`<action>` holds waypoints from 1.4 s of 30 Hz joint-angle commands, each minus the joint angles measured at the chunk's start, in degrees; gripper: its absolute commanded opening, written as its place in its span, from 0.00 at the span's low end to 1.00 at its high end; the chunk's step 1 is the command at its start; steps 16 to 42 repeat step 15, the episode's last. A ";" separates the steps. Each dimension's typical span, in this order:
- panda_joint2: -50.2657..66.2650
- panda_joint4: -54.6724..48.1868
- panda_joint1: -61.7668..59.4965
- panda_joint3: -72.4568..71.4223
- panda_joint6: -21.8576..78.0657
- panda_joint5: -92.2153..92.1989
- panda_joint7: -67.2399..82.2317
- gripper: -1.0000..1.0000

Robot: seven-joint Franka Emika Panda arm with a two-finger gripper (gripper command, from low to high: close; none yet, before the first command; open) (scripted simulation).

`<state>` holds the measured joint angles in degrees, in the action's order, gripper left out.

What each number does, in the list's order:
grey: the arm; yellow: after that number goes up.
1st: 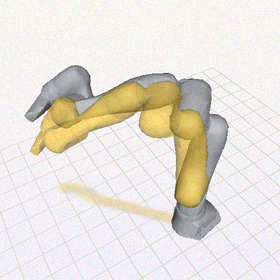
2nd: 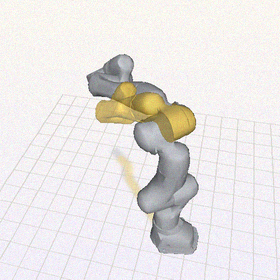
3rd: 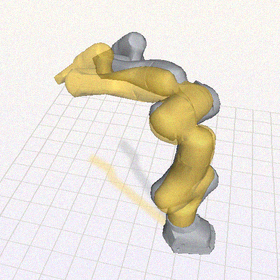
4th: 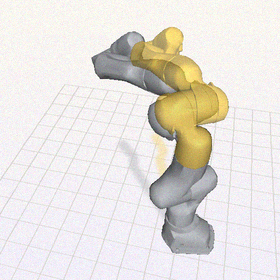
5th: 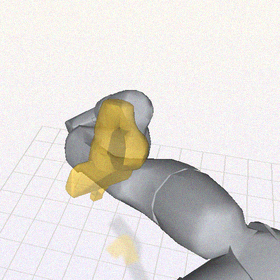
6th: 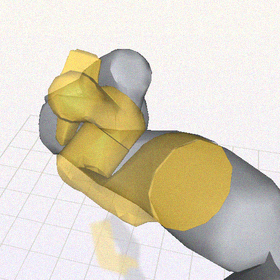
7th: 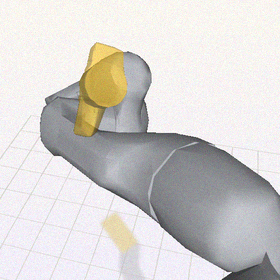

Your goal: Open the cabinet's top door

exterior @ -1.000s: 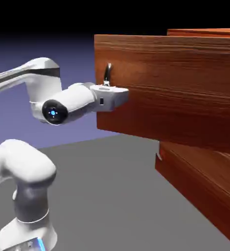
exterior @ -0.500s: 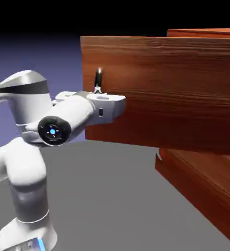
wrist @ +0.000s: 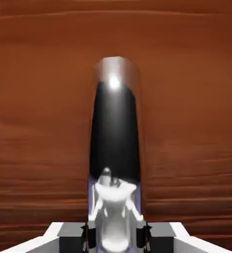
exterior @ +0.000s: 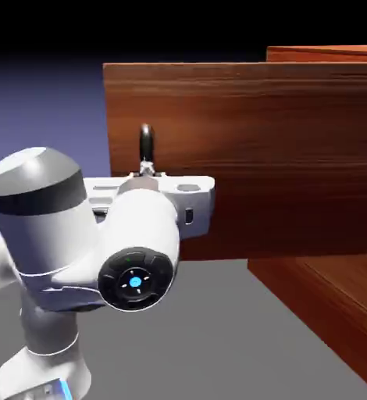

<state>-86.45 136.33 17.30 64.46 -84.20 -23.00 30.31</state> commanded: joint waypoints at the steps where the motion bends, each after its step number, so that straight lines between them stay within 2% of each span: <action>1: 0.17 -2.07 1.44 0.71 1.66 0.50 -0.20 0.00; 15: 1.30 -31.14 22.13 7.04 23.34 3.65 -4.22 0.00; 42: 1.30 -31.14 22.13 7.04 23.34 3.65 -4.22 0.00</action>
